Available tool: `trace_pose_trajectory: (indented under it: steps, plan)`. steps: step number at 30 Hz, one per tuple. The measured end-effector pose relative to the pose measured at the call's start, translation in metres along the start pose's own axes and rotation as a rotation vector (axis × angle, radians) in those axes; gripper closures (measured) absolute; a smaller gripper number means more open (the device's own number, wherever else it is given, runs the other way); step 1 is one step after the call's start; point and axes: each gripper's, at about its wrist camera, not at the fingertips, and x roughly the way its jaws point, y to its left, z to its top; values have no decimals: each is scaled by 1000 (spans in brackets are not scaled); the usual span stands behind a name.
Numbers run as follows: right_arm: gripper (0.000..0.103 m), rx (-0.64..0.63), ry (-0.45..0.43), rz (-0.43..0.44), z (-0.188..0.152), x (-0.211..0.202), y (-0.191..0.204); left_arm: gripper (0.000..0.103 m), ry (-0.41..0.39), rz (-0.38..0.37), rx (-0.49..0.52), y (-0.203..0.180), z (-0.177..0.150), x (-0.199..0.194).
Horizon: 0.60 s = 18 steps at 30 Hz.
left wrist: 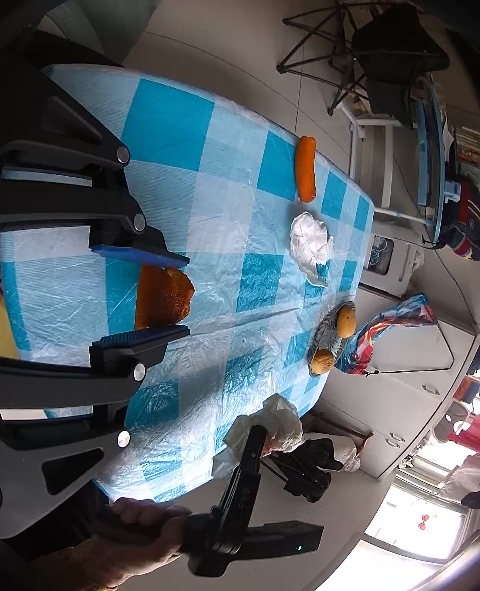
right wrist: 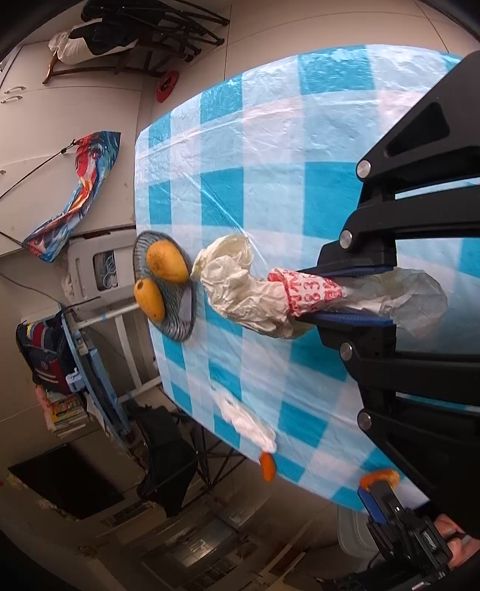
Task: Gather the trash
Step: 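Carry the peel and plastic bag over the yellow basin and release both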
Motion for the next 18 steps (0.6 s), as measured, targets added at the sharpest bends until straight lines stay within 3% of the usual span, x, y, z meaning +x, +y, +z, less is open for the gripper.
trace_pose_trajectory:
  steps: [6, 14, 17, 18]
  plan:
    - [86, -75, 65, 125, -67, -49, 52, 73, -2, -26, -27, -7, -29, -30]
    - [85, -128, 227, 172, -166, -66, 91, 73, 31, -31, -13, -19, -78, -64]
    - [79, -158, 309, 150, -192, -61, 99, 73, 55, -26, -2, -25, -94, -71]
    - [70, -160, 315, 128, -197, -60, 100, 73, 66, -23, 2, -27, -99, -73]
